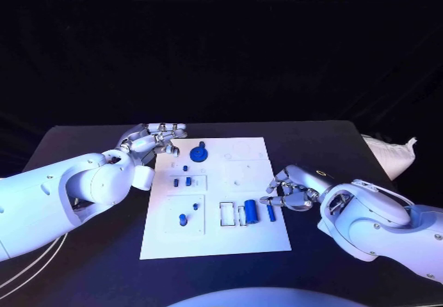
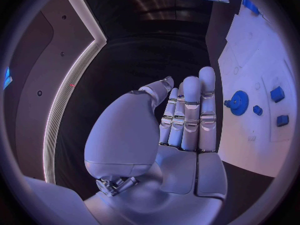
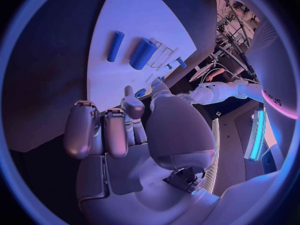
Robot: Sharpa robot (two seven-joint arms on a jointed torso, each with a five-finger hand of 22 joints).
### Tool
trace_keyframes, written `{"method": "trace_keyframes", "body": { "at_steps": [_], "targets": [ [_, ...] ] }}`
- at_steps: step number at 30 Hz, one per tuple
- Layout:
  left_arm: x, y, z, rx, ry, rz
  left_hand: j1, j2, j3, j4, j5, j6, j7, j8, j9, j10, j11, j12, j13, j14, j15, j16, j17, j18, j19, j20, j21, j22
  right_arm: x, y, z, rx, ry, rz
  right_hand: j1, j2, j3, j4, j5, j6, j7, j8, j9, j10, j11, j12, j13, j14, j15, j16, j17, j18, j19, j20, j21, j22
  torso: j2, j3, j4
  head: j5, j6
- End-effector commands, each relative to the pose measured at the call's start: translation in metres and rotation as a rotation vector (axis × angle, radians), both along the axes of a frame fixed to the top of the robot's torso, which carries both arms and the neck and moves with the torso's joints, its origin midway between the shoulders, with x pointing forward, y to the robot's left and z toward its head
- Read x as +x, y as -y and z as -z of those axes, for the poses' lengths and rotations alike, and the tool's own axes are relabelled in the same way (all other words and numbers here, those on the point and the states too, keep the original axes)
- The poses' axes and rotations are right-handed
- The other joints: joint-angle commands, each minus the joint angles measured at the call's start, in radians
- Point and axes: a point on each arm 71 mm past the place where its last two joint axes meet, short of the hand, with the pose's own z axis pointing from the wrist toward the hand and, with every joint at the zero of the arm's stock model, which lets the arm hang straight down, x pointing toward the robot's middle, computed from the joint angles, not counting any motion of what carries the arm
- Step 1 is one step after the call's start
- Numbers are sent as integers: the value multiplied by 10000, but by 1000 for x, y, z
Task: Assemble the parts on the task board
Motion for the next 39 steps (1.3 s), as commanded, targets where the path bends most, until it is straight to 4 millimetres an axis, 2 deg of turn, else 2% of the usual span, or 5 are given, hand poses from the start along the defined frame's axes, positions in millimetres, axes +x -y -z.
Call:
{"method": "trace_keyframes", "body": {
  "at_steps": [1,9,24,33,39],
  "targets": [
    [-1,2,-1,-68,124,129,11,46,-20,-28,-37,-72,1,29,-8,-44,2,63,12,-83,-2,-31,-16,112,-54,-17,-64,-15,-2,-2,10,-880,-630,184,6,130,-153,30,-61,-99,25,56,59,12,12,229,322,675,-68,41,372,-104,29,11,51,26,-18,-17,14,-30,-24],
    [-1,1,-1,-51,123,98,11,46,-20,-28,-37,-72,1,29,-8,-44,2,63,12,-83,-2,-31,-16,112,-54,-17,-64,-15,-2,-10,21,-1147,-865,88,-181,232,-496,55,-127,-201,43,146,170,-13,31,458,728,684,-48,131,488,-119,34,32,114,130,-20,-54,86,-15,-84],
    [0,3,0,-49,84,141,12,51,-22,-30,-36,-73,0,32,-7,-45,2,69,13,-84,-2,-29,-18,112,-53,-16,-66,-17,6,-28,37,-1421,-1251,-197,-270,410,-706,42,-215,-238,41,256,279,122,36,869,1274,689,-37,197,572,-134,31,51,177,232,-7,-54,74,14,-73],
    [0,1,1,-35,60,141,14,54,-28,-38,-35,-78,1,37,-6,-53,2,82,14,-87,-2,-26,-24,113,-52,-15,-72,-21,7,-36,42,-1551,-1302,-401,-270,456,-747,48,-227,-219,34,294,309,-16,34,674,1101,666,-36,138,475,-121,-3,59,137,167,-2,-59,99,-100,-39],
    [0,0,1,-29,47,143,14,54,-28,-38,-35,-78,1,37,-6,-53,2,82,14,-87,-2,-26,-24,113,-52,-15,-72,-21,7,-37,44,-1571,-1335,-409,240,646,-727,-40,96,-149,-4,412,409,-24,-1,719,1260,659,-62,140,479,-122,-24,55,152,200,-8,-66,91,-82,-62]
  ]
}}
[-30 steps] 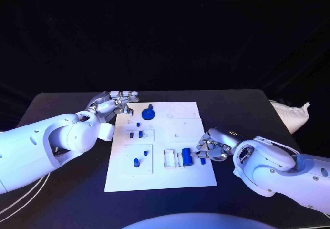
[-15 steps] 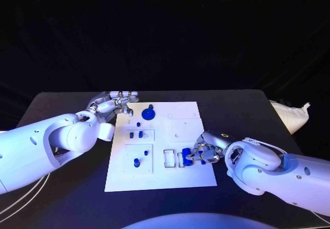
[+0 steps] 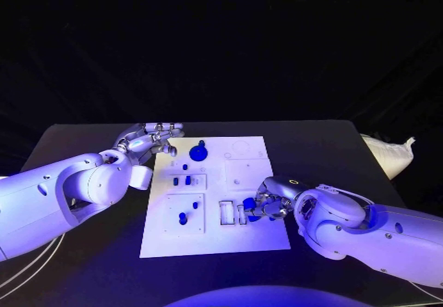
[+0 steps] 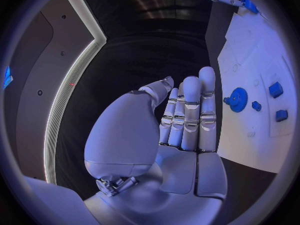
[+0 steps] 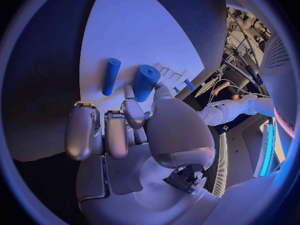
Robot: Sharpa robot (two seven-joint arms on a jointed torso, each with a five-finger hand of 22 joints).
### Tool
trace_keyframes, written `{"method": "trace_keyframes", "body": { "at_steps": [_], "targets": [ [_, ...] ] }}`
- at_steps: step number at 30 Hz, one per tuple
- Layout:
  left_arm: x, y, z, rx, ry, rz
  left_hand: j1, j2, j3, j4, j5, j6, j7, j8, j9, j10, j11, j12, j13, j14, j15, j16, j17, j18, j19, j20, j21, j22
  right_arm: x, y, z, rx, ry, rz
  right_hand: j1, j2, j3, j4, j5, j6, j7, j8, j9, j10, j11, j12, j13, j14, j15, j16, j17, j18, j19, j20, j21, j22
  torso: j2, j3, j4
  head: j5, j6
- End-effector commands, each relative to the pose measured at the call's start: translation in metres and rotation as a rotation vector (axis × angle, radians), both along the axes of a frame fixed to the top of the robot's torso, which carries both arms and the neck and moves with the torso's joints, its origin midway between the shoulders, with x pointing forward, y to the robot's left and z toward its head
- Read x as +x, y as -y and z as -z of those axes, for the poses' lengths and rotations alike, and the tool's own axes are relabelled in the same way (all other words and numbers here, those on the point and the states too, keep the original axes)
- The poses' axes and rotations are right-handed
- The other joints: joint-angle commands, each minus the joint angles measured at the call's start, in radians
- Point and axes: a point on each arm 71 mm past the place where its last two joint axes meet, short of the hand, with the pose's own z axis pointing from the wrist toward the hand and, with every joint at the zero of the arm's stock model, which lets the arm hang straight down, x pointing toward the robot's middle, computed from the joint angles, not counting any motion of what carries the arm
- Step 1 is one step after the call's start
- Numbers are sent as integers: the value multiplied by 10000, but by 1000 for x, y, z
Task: Assemble the parts on the task board
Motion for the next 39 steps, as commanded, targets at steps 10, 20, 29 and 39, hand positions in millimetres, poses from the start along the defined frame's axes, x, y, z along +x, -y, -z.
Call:
{"method": "trace_keyframes", "body": {
  "at_steps": [10,20,29,39],
  "targets": [
    [-1,2,-1,-77,46,212,14,55,-28,-39,-35,-78,1,37,-6,-55,3,34,14,-87,-2,-26,-9,113,-53,-15,-36,-11,-1,1,1,535,143,542,1381,581,381,-314,375,77,-111,166,128,-6,-85,48,230,670,-99,26,541,-137,-9,31,87,129,-7,-8,2,45,-43],
    [-1,1,-1,-75,40,213,11,49,-39,-47,-35,-89,4,39,-7,-72,6,42,12,-92,0,-24,-15,114,-53,-14,-42,-15,-9,0,-11,2844,-269,1803,1987,507,710,-514,1332,85,-155,191,206,8,-139,-25,304,679,-150,63,594,-144,4,-38,123,185,-7,-12,3,86,-57],
    [-1,1,-1,-76,41,223,19,52,-37,-54,-33,-92,3,41,-7,-77,5,46,12,-93,-1,-23,-17,114,-53,-13,-44,-17,-12,-4,-15,3688,-715,2174,2001,451,735,-504,1413,60,-134,178,212,-4,-125,-63,294,679,-142,68,602,-146,2,-38,123,187,0,-16,6,168,-84],
    [-2,3,-1,-91,32,278,19,52,-37,-54,-33,-92,3,41,-7,-77,5,46,12,-93,-1,-23,-17,114,-53,-13,-44,-17,-13,-19,-9,3461,-1670,1777,1803,383,701,-329,1377,102,-128,196,243,31,-111,-90,306,680,-125,73,607,-156,15,-24,151,237,-4,-27,21,209,-129]
  ]
}}
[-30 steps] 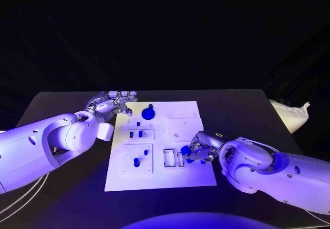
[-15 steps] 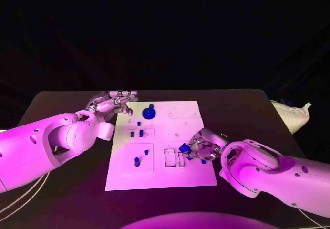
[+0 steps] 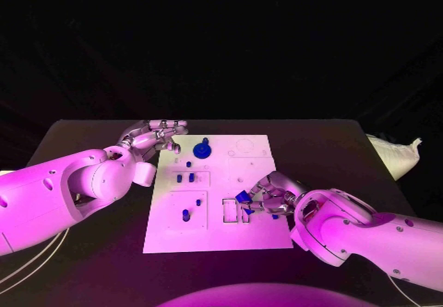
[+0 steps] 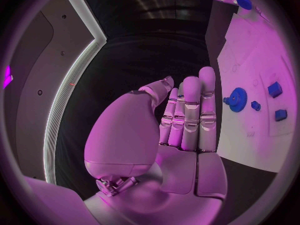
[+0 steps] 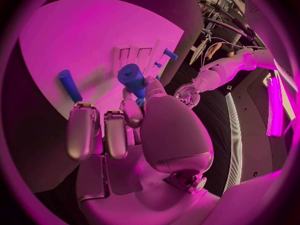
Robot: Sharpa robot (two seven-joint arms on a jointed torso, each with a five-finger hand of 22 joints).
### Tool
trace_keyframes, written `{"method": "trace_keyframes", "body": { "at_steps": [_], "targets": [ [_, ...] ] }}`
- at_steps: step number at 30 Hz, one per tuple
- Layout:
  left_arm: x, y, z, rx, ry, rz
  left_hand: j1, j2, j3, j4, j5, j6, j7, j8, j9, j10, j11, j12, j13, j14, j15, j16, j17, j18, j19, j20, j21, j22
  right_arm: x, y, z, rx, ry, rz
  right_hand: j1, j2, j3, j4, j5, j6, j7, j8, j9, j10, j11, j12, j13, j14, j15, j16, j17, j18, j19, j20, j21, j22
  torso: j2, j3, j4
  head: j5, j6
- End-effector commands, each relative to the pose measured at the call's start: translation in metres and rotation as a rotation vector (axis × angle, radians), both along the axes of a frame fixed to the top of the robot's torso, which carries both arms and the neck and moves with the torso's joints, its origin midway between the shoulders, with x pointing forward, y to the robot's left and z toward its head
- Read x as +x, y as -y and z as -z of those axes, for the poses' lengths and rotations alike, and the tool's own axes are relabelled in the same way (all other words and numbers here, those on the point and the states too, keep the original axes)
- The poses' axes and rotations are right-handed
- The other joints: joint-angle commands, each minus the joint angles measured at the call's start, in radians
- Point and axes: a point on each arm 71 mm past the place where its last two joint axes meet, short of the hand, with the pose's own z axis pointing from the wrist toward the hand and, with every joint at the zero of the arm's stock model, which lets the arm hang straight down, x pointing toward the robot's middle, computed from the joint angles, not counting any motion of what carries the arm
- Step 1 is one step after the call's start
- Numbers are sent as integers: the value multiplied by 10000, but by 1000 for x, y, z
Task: Assemble the parts on the task board
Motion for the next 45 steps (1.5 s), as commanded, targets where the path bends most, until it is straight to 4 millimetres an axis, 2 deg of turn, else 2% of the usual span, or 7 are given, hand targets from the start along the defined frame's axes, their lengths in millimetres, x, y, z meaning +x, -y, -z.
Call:
{"method": "trace_keyframes", "body": {
  "at_steps": [1,21,25,29,34,40,45],
  "targets": [
    [-1,4,-1,-91,49,244,19,52,-9,-26,-33,-92,3,41,-7,-78,7,47,12,-93,-1,-23,-10,114,-53,-13,-46,-9,-1,-7,5,-114,-636,-359,149,182,-12,100,-42,159,-47,145,217,82,-81,-19,28,680,-58,38,616,-159,20,-24,55,36,-2,-7,15,7,-22],
    [-2,6,-1,-47,51,348,64,61,-1,-70,-29,-103,2,50,-6,-95,4,71,13,-101,-4,-18,-21,117,-50,-15,-55,-15,2,-22,8,-926,-344,-1164,-1045,49,-474,457,-185,514,-189,351,478,192,-189,-246,-17,674,-146,30,607,-163,20,-99,75,84,-7,-6,2,70,-35],
    [-2,7,-1,-47,39,362,85,61,-1,-95,-29,-106,3,57,-5,-102,5,86,13,-105,-6,-15,-28,118,-48,-16,-58,-17,3,-22,7,-975,-187,-1145,-1534,56,-794,452,-833,514,-205,362,541,170,-196,-369,-73,671,-151,19,593,-160,10,-99,60,69,1,-9,7,57,-34],
    [-2,7,-1,-42,26,368,85,61,-1,-95,-29,-106,3,57,-5,-102,5,86,13,-105,-6,-15,-28,118,-48,-16,-58,-17,5,-22,7,-1049,-44,-1128,-2209,130,-1259,460,-2175,483,-215,374,633,19,-193,-774,-345,667,-151,7,580,-150,-11,-105,25,28,3,-2,5,64,-37],
    [-2,7,-1,-40,22,371,85,61,-1,-95,-29,-106,3,57,-5,-102,5,86,13,-105,-6,-15,-28,118,-48,-16,-58,-17,6,-22,6,-1091,34,-1128,-2677,85,-1577,475,-2817,454,-207,389,713,-174,-189,-1280,-716,655,-146,-26,541,-140,-38,-97,-20,-27,-2,2,-11,78,-41],
    [-2,7,-1,-39,14,381,85,61,-1,-95,-29,-106,3,57,-5,-102,5,86,13,-105,-6,-15,-28,118,-48,-16,-58,-17,5,-22,6,-1139,66,-1216,-2663,56,-1602,453,-2887,442,-206,393,738,-188,-188,-1352,-760,657,-144,-23,551,-140,-39,-95,-22,-24,2,8,-9,101,-54],
    [-1,7,-1,-39,11,383,85,61,-1,-95,-29,-106,3,57,-5,-102,5,86,13,-105,-6,-15,-28,118,-48,-16,-58,-17,4,-24,5,-1270,113,-1437,-1363,66,-1368,-27,-2520,448,-227,448,865,-122,-210,-1390,-730,664,-167,-15,575,-145,-26,-110,-9,17,-2,3,-8,99,-54]
  ]
}}
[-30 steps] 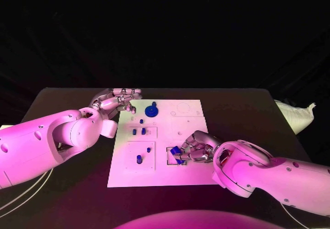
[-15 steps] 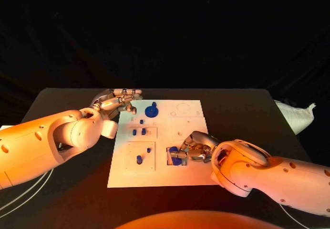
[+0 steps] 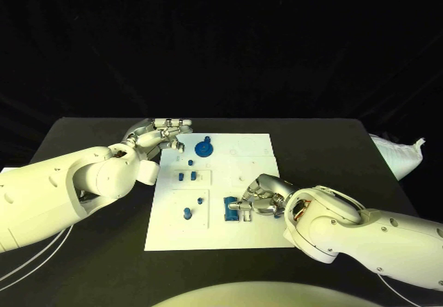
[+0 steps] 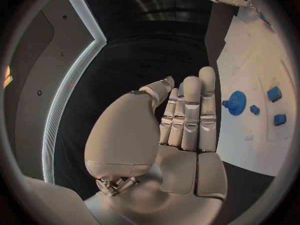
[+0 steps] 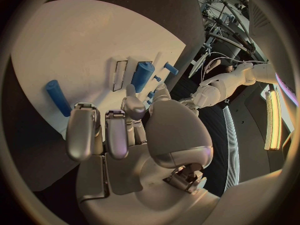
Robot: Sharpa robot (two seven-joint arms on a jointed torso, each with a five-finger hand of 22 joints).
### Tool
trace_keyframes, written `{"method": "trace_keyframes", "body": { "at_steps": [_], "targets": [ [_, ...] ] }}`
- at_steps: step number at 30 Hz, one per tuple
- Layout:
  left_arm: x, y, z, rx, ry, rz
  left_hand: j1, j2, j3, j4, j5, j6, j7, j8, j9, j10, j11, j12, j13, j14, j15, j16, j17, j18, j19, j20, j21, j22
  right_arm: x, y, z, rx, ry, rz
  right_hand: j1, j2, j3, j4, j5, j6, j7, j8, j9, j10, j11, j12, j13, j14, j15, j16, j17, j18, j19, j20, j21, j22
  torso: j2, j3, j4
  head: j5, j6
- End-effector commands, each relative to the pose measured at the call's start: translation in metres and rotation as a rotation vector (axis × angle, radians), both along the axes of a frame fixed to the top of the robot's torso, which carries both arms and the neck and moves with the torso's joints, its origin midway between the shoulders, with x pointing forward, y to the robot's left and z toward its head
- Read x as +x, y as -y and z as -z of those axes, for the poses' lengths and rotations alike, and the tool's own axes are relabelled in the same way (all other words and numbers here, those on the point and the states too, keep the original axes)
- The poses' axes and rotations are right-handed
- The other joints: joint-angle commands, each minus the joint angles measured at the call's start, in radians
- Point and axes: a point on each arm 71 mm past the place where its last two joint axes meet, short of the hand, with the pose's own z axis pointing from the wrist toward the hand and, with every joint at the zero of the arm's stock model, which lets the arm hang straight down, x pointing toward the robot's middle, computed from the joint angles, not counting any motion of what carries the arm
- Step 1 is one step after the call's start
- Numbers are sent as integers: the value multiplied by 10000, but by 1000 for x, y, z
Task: Assemble the parts on the task board
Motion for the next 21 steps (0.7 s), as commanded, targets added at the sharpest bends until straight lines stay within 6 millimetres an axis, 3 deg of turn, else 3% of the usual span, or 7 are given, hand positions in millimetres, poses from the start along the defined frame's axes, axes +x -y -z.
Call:
{"method": "trace_keyframes", "body": {
  "at_steps": [1,4,8,21],
  "targets": [
    [-1,3,-1,-75,47,214,47,23,1,-41,-29,-68,-33,57,-5,-66,-31,49,13,-53,14,-15,-8,119,-48,-16,-59,-10,-1,-3,-1,-346,175,-405,723,-13,144,-376,131,-53,-7,57,52,13,-25,-69,23,666,-96,-18,567,-145,-23,-39,-46,27,-1,-4,0,1,1],
    [-1,3,-1,-75,45,216,47,23,1,-41,-29,-68,-33,57,-5,-66,-31,49,13,-53,14,-15,-8,119,-48,-16,-59,-10,-2,-5,-2,-542,349,-617,1266,-78,233,-717,67,-19,-16,100,105,61,-40,-18,87,668,-108,-16,574,-153,-12,-50,-29,65,6,-6,0,-5,-10],
    [-1,3,-1,-77,41,225,47,23,1,-41,-29,-68,-33,57,-5,-66,-31,49,13,-53,14,-15,-8,119,-48,-16,-59,-10,-1,-7,-2,-823,639,-837,1824,-23,435,-1071,-325,22,-42,150,167,122,-68,41,162,668,-129,-14,584,-158,-6,-68,-18,93,4,-9,4,-9,-15],
    [-1,3,-1,-79,37,237,47,23,1,-41,-29,-68,-33,57,-5,-66,-31,49,13,-53,14,-15,-8,119,-48,-16,-59,-10,4,-10,-1,-1317,1367,-957,1987,89,550,-1190,-360,70,-62,193,218,223,-86,187,305,673,-140,-2,609,-169,10,-79,7,143,-3,-4,1,-12,-14]
  ]
}}
